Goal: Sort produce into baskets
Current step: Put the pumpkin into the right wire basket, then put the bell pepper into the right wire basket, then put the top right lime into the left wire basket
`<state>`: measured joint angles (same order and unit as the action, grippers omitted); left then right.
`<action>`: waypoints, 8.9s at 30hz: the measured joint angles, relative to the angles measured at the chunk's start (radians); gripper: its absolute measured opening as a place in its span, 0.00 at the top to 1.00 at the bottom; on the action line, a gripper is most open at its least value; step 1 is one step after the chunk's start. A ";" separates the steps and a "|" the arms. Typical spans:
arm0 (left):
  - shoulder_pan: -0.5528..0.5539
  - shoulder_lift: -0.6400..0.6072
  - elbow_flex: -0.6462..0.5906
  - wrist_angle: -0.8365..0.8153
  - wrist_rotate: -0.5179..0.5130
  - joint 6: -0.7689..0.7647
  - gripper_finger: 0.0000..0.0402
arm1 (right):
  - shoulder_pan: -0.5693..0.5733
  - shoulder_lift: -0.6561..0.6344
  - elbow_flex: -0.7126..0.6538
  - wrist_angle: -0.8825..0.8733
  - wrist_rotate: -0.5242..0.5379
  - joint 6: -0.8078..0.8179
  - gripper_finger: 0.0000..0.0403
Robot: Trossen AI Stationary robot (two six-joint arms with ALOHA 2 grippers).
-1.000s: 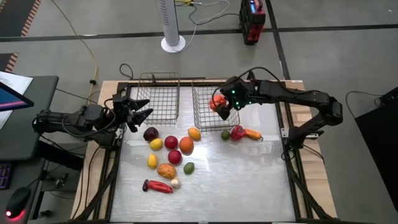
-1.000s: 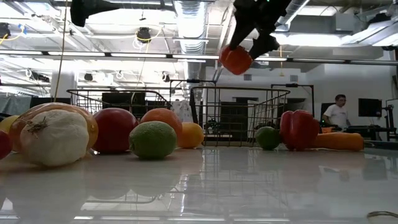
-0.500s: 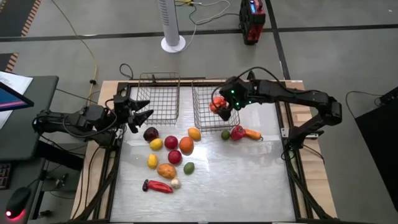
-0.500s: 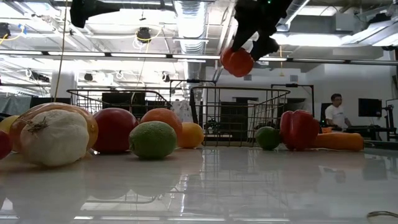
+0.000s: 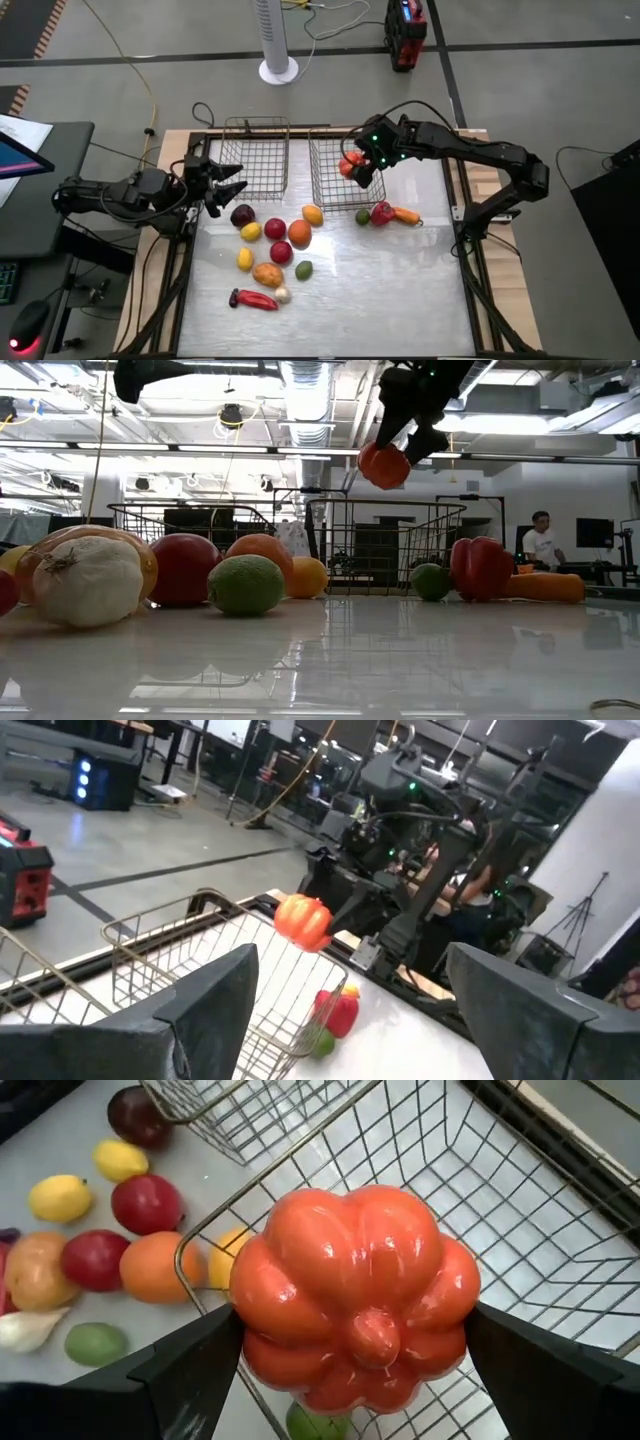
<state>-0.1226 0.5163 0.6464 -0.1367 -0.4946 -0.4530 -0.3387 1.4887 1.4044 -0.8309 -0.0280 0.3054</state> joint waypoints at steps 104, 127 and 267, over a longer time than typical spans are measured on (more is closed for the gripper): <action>0.454 1.123 0.649 -0.147 0.435 -0.104 0.22 | 0.220 0.001 0.000 0.139 0.363 -0.401 0.01; 0.450 0.818 0.606 -0.296 0.462 0.100 0.22 | 0.420 -0.239 -0.127 -0.222 0.357 0.247 0.07; 0.331 0.413 0.315 -0.300 0.355 -0.083 0.22 | 0.574 -0.391 -0.704 0.403 0.490 0.644 0.27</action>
<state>0.2081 0.9291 0.9619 -0.4370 -0.1398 -0.5362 0.2353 1.0975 0.7008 -0.4276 0.4617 0.9498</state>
